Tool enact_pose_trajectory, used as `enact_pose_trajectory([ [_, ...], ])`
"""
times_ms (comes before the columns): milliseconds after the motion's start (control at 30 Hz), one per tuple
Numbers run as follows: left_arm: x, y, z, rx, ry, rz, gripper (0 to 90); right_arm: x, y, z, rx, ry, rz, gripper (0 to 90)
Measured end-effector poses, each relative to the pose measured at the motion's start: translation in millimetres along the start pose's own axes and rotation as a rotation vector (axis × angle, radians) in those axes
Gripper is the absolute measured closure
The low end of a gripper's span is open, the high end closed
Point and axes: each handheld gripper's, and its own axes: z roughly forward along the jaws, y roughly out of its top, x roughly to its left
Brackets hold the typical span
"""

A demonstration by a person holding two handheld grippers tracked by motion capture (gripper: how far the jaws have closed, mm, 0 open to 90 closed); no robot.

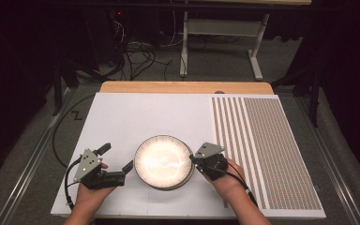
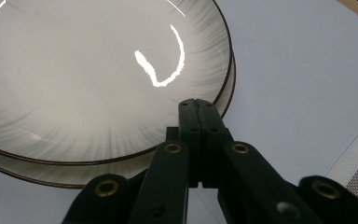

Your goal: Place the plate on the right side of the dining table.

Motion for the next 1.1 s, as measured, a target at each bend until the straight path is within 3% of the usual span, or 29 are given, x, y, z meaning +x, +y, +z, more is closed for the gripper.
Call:
enact_pose_trajectory([
  [167, 0.8, -0.2, 0.0, -0.003, 0.002, -0.006, 0.1, 3.4, 2.6, 2.9, 0.002, 0.010, -0.016, 90.0],
  [833, 0.9, -0.2, 0.5, -0.001, -0.002, -0.002, 0.1, 7.4, 3.6, 7.8, -0.009, 0.043, 0.002, 90.0],
  [967, 0.7, -0.2, 0.5, 0.001, -0.002, 0.000, 0.1, 7.2, 3.1, 7.9, -0.013, 0.045, 0.012, 90.0],
  [1100, 1.2, 0.6, 0.7, 0.016, -0.020, -0.019, 0.8, 3.8, 1.1, 8.3, -0.018, 0.079, 0.047, 90.0],
])
